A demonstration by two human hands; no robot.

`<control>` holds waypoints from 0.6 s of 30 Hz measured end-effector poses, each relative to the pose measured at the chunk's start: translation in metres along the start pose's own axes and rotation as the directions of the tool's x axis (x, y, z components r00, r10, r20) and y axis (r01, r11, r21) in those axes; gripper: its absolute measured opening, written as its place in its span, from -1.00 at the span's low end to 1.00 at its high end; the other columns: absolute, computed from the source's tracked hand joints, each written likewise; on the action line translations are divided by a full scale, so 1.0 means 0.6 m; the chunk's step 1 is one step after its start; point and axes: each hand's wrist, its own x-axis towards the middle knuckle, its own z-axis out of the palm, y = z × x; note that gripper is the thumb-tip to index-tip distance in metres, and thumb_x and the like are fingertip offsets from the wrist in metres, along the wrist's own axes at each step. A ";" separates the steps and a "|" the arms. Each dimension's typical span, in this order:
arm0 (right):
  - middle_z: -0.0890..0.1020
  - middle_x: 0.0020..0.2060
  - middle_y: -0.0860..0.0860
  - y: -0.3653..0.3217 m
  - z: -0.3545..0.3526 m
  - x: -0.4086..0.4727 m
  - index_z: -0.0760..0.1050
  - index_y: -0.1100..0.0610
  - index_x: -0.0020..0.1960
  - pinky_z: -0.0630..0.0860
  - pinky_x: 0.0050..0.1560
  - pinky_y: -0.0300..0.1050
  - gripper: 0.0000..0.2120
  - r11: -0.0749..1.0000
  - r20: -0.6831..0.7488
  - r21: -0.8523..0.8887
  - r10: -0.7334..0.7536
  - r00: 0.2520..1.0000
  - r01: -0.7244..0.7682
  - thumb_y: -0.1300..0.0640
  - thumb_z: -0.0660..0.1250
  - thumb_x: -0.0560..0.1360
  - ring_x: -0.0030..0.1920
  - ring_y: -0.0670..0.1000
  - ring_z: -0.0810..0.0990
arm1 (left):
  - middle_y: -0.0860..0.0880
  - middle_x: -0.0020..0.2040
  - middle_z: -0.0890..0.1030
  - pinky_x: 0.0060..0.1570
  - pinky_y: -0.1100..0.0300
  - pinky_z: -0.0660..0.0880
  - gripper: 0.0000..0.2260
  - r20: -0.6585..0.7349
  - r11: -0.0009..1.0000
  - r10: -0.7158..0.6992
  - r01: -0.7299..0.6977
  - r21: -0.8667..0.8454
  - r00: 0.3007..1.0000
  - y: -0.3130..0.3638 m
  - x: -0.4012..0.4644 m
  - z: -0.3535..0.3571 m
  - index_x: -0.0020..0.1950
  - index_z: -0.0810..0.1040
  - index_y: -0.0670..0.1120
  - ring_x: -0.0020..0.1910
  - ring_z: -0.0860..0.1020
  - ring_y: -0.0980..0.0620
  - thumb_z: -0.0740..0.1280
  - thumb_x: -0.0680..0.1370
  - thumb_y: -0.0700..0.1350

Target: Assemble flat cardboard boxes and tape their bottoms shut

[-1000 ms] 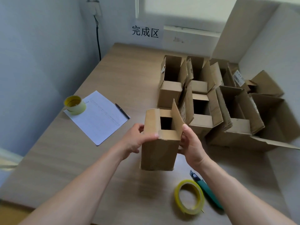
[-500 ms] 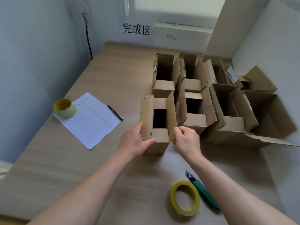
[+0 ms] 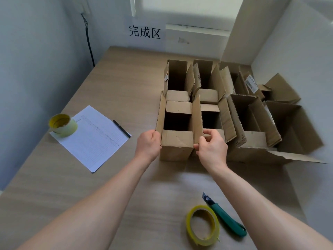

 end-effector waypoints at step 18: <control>0.60 -0.07 -0.04 0.003 -0.020 -0.036 0.43 0.07 0.31 0.58 0.13 0.05 -0.67 0.997 -0.070 -0.074 0.014 0.997 -0.020 0.14 0.32 0.56 -0.02 -0.01 0.59 | -0.31 0.04 0.59 0.06 -0.08 0.45 -0.60 0.011 0.961 0.193 -0.191 0.200 0.981 -0.018 -0.036 0.005 0.11 0.51 -0.33 0.09 0.50 -0.29 0.21 0.62 0.03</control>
